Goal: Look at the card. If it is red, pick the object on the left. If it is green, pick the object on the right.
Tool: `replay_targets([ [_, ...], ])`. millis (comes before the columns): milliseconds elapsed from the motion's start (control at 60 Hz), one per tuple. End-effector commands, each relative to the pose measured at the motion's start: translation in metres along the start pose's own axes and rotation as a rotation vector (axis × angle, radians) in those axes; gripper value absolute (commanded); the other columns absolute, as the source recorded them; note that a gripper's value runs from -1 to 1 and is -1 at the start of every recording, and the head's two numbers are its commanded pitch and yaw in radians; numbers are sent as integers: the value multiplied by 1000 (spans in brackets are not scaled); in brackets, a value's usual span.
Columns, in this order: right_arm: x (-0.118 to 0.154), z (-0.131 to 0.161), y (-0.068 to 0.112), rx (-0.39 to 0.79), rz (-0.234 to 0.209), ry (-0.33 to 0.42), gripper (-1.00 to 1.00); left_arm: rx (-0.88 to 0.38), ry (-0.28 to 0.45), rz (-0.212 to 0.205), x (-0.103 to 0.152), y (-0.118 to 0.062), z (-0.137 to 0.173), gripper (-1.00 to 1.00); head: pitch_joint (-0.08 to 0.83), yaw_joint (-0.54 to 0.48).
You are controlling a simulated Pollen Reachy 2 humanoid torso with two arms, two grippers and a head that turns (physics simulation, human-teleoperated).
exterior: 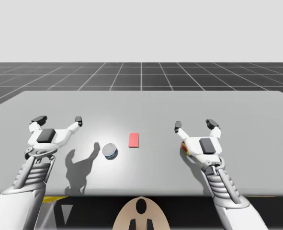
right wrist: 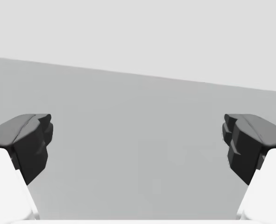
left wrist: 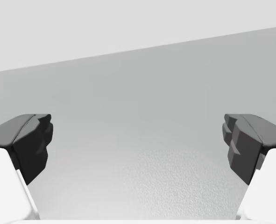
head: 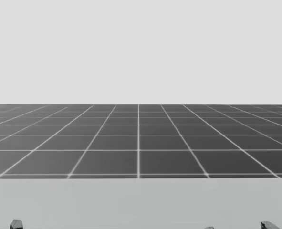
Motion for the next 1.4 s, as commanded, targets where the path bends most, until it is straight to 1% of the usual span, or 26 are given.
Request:
replay_targets([
  [17, 0, 4, 10, -36, -57, -15, -1000, 0, 3, -1, 0, 0, 0, -1000, 22, -9],
  [67, 1, 5, 10, -5, -66, -18, -1000, 0, 3, 0, 0, 0, 0, -1000, 25, -9],
  [83, 1, 4, 10, 11, -77, -22, -1000, 0, 4, 0, 0, 0, 0, -1000, 27, -9],
  [117, 0, 3, 11, 10, -59, -27, -1000, -1, 4, 0, 0, 0, 0, -1000, 32, -10],
  [200, -3, 2, 10, 13, -57, -13, -1000, -2, 5, 1, 0, -1, 0, -1000, 63, -15],
  [267, -3, 0, 10, -7, -46, -5, -1000, -3, 5, 2, 0, -1, 0, -1000, 109, -21],
  [367, -3, 0, 9, -5, -50, -9, -1000, -3, 4, -1, 0, -1, 0, -1000, 188, -23],
  [567, -5, 0, 10, -4, -41, -3, -1000, -6, 3, -7, 0, -2, 0, -1000, 359, -13],
  [583, -5, 0, 10, -4, -39, -2, -1000, -6, 3, -9, 0, -2, 0, -1000, 391, -12],
  [650, -6, 0, 10, -4, -38, 0, -1000, -8, 3, -10, 0, -2, 0, -1000, 428, -10],
  [667, -6, 0, 10, -4, -38, -1, -1000, -9, 3, -11, 0, -2, 0, -1000, 455, -8],
  [917, -5, 0, 10, -4, -29, -1, -1000, -14, 3, -16, 0, -2, 0, -1000, 605, 27],
  [1100, -5, 0, 10, -5, -27, 0, -1000, -17, 2, -18, 0, -2, -1, -1000, 672, 28],
  [1400, -5, 0, 11, -5, -24, -2, -1000, -17, 2, -17, 0, -2, -1, -1000, 680, 46],
])
